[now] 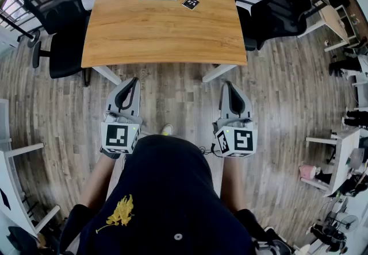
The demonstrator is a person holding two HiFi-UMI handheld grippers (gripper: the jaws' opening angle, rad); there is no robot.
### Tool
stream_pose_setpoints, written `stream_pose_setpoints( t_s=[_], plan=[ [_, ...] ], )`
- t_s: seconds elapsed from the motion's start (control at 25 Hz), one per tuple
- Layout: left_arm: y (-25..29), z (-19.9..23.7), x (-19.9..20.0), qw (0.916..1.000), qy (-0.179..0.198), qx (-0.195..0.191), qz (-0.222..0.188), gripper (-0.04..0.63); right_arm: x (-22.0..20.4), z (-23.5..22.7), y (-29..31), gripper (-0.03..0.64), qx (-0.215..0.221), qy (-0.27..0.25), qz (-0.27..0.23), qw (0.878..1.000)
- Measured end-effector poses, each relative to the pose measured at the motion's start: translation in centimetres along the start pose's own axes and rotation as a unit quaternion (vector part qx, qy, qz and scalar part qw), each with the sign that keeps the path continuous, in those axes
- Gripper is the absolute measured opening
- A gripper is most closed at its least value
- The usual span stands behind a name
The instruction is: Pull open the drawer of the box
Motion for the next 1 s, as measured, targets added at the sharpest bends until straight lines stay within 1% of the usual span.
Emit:
stream_pose_setpoints(
  t_s=[0.16,0.36,0.72,1.0],
  plan=[
    [0.2,1.0,0.1,1.0000,0.000,-0.002,0.003,0.018,0.2,0.4,0.6,-0.002,-0.005,0.001,-0.001,1.000],
    [-0.1,1.8,-0.4,0.9999,0.000,-0.004,0.016,0.018,-0.1,0.9,0.4,-0.002,-0.017,0.023,-0.002,1.000],
    [0.4,1.5,-0.7,0.9996,0.002,-0.020,0.021,0.018,-0.4,0.1,-0.2,-0.002,-0.038,0.027,0.001,0.999],
    [0.2,1.8,-0.9,0.9996,-0.003,-0.013,0.025,0.018,-0.3,0.3,0.0,0.001,-0.036,0.023,0.001,0.999]
  ],
)
Point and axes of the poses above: the fingertips, and each gripper's own axes: y forward along the fingers, z to its left, x out of its top, the point moved 3 cm from there along -y, backward along the fingers, and after that the axes turned 13 degrees about -y, right-handed, at the moved point
